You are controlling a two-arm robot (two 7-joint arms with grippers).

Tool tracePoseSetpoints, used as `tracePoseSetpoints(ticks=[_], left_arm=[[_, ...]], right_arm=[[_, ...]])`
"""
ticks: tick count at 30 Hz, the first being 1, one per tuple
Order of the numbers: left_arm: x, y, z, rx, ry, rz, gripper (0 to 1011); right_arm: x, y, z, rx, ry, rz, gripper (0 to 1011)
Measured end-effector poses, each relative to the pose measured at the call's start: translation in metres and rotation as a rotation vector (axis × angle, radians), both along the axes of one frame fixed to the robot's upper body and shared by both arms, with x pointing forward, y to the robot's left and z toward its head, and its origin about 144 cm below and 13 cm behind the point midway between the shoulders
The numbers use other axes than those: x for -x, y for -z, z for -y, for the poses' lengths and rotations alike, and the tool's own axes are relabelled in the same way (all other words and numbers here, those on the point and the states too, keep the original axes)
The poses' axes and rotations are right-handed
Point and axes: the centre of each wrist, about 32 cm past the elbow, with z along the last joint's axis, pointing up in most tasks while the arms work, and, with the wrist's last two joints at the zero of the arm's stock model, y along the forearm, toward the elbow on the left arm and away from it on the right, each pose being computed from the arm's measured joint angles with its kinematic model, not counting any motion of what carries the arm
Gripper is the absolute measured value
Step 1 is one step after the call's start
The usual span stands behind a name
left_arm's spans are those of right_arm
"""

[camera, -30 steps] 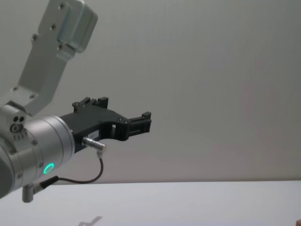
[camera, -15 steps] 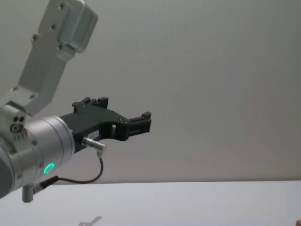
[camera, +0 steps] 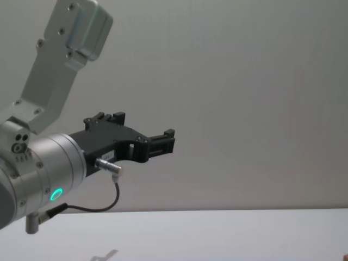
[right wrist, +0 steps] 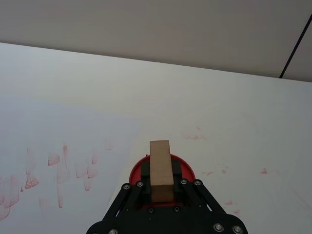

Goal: Use the one hand to pick up the stamp and affix it onto the A4 paper.

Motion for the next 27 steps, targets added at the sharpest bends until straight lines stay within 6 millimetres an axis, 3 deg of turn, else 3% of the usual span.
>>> tracePoseSetpoints(ticks=[27], left_arm=[[0.0, 0.0, 0.0, 0.0, 0.0, 0.0, 1001]], right_arm=[[-0.0017, -0.0008, -0.0003, 0.013, 0.008, -0.019, 220]])
